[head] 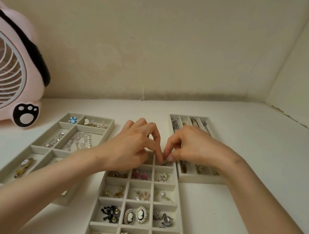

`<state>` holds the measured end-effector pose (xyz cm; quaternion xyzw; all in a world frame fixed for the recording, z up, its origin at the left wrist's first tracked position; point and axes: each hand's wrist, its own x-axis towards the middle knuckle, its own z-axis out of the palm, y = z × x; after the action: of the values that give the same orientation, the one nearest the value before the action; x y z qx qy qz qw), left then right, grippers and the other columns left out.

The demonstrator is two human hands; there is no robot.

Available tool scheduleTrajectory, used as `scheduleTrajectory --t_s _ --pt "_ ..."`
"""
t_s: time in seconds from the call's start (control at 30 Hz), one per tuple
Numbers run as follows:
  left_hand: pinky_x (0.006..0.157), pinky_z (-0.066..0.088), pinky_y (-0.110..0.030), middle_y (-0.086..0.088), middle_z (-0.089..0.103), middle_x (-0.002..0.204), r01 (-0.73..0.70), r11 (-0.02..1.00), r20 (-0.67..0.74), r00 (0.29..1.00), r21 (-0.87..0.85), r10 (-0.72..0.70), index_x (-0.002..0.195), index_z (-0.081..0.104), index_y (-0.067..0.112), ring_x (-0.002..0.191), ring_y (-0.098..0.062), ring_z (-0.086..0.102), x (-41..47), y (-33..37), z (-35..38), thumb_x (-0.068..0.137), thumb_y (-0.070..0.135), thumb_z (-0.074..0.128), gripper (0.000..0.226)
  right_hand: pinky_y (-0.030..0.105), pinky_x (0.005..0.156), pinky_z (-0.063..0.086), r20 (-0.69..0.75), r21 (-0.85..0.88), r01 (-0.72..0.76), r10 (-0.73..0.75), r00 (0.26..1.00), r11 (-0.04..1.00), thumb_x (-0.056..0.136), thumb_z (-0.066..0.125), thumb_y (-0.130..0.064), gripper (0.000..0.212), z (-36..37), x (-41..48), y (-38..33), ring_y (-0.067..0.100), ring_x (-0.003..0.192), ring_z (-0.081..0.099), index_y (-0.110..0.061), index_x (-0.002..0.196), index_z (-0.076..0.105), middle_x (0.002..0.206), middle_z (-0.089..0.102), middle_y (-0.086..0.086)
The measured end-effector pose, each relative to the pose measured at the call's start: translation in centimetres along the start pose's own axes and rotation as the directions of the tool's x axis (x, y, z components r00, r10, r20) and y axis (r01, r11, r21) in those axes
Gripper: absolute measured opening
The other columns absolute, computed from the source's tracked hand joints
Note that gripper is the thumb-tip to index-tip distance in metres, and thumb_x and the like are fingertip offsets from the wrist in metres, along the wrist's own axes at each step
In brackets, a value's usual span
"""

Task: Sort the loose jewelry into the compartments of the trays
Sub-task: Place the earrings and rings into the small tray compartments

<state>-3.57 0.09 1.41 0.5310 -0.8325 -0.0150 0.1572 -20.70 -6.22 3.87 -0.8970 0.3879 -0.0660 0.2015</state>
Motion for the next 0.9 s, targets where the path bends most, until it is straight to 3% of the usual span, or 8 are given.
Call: scheduleTrajectory --t_s 0.2,0.33,0.57,0.8,0.9 --pt "0.077 0.019 -0.025 0.016 0.042 0.094 0.045 0.999 -0.089 0.995 -0.003 -0.045 0.089 0.068 0.037 0.087 -0.005 0.028 0.1 0.1 -0.1 0.073 0.025 0.042 0.032 0.021 0.051 0.031 -0.005 -0.139 0.010 -0.011 1.000 0.990 0.076 0.074 -0.031 0.005 0.7 0.0 -0.7 0.004 0.061 0.045 -0.030 0.076 0.069 0.062 0.048 -0.011" --pt "0.081 0.022 -0.026 0.017 0.044 0.093 0.092 0.994 -0.122 0.988 -0.061 -0.099 0.082 0.065 0.036 0.090 -0.005 0.031 0.2 0.1 -0.6 0.073 0.026 0.043 0.026 0.019 0.051 0.030 -0.020 -0.225 0.016 -0.020 1.000 0.974 0.080 0.069 -0.024 0.004 0.9 -0.1 -1.1 0.004 0.063 0.045 -0.028 0.080 0.069 0.063 0.048 -0.013" --pt "0.085 0.024 -0.028 0.013 0.047 0.097 0.136 0.989 -0.017 0.990 -0.059 -0.137 0.084 0.066 0.036 0.094 -0.007 0.035 0.6 0.3 -1.2 0.082 0.030 0.063 0.008 0.020 0.051 0.029 -0.029 -0.324 0.060 -0.073 0.997 0.944 0.080 0.061 -0.016 0.015 0.9 -0.4 -1.6 0.012 0.072 0.047 -0.030 0.075 0.063 0.066 0.049 -0.011" --pt "0.087 0.028 -0.029 0.011 0.050 0.100 0.178 0.982 0.025 0.984 -0.069 -0.176 0.078 0.062 0.038 0.098 -0.009 0.038 1.0 0.5 -1.3 0.079 0.038 0.068 0.006 0.017 0.051 0.029 -0.015 -0.289 0.101 -0.110 0.994 0.952 0.080 0.066 -0.020 0.010 0.7 -0.4 -1.2 0.007 0.068 0.046 -0.027 0.085 0.073 0.061 0.048 -0.013" --pt "0.083 0.025 -0.027 0.012 0.049 0.097 0.172 0.981 0.050 0.984 -0.084 -0.168 0.076 0.063 0.040 0.097 -0.009 0.037 1.2 0.9 -1.1 0.076 0.043 0.070 0.008 0.019 0.055 0.034 -0.037 -0.159 0.066 -0.073 0.997 0.985 0.077 0.073 -0.024 0.006 0.0 -0.4 -0.9 0.004 0.065 0.049 -0.029 0.080 0.074 0.063 0.053 -0.013"
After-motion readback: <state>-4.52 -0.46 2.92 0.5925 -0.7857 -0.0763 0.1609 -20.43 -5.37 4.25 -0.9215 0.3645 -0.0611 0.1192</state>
